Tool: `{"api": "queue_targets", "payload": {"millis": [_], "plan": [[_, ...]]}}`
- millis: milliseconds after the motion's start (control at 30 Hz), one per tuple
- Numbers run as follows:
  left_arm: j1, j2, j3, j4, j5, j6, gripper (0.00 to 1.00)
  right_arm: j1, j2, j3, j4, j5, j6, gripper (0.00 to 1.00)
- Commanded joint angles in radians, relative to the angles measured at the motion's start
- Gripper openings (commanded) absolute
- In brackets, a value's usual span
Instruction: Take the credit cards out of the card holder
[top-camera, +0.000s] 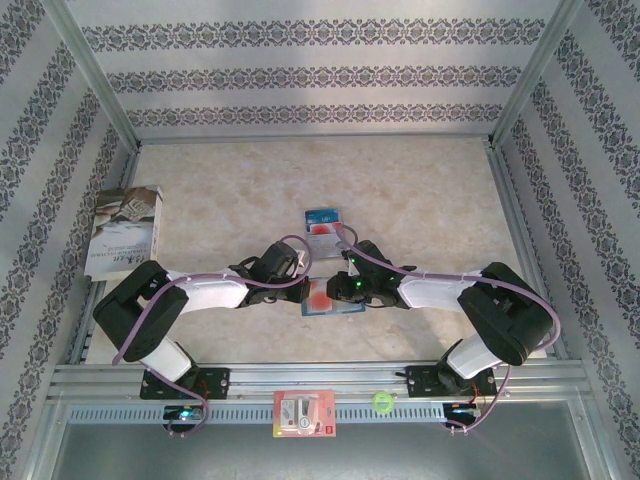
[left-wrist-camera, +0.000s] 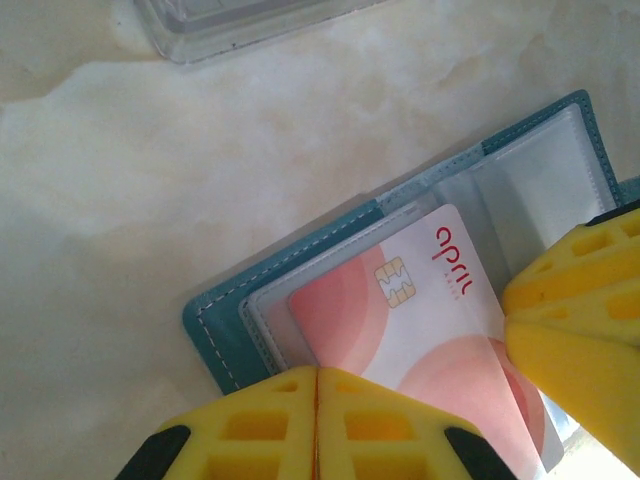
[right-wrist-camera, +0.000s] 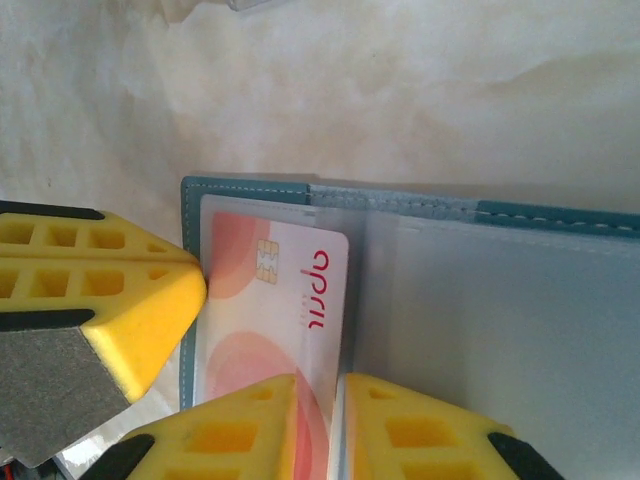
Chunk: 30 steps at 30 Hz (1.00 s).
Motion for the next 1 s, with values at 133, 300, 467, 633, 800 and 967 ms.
{"api": "queue_targets", "payload": {"millis": [133, 300, 467, 633, 800, 967], "plan": [[-0.006, 0.037, -0.012, -0.028, -0.001, 0.013, 0.08, -0.015, 0.004, 0.006, -0.007, -0.005, -0.005, 0.22], [-0.007, 0.041, -0.011, -0.021, 0.003, 0.011, 0.08, -0.015, 0.033, 0.004, 0.039, -0.045, 0.019, 0.18], [-0.007, 0.038, -0.01, -0.024, 0.005, 0.01, 0.08, -0.015, 0.014, -0.019, 0.055, -0.022, 0.026, 0.04], [-0.003, 0.035, -0.012, -0.026, 0.003, 0.012, 0.06, -0.016, -0.05, -0.066, 0.051, 0.051, 0.047, 0.0], [0.008, 0.031, -0.017, -0.022, 0.008, 0.012, 0.06, -0.015, -0.131, -0.108, 0.008, 0.126, 0.064, 0.0], [0.013, 0.03, -0.014, -0.021, 0.014, 0.016, 0.06, -0.014, -0.181, -0.11, -0.048, 0.156, 0.051, 0.0]]}}
